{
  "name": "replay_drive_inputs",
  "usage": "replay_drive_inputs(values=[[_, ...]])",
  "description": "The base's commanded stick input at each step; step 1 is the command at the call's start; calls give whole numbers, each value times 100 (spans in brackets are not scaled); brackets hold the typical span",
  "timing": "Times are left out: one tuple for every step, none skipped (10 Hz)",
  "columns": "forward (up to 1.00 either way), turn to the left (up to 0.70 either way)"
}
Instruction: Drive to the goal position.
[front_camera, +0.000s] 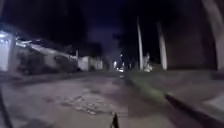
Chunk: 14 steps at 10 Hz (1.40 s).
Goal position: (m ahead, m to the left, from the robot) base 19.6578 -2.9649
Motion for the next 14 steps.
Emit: replay_drive_inputs(values=[[70,0],[70,0],[70,0],[70,0],[70,0],[70,0],[70,0],[70,0],[70,0],[70,0],[70,0],[70,0],[70,0],[70,0]])
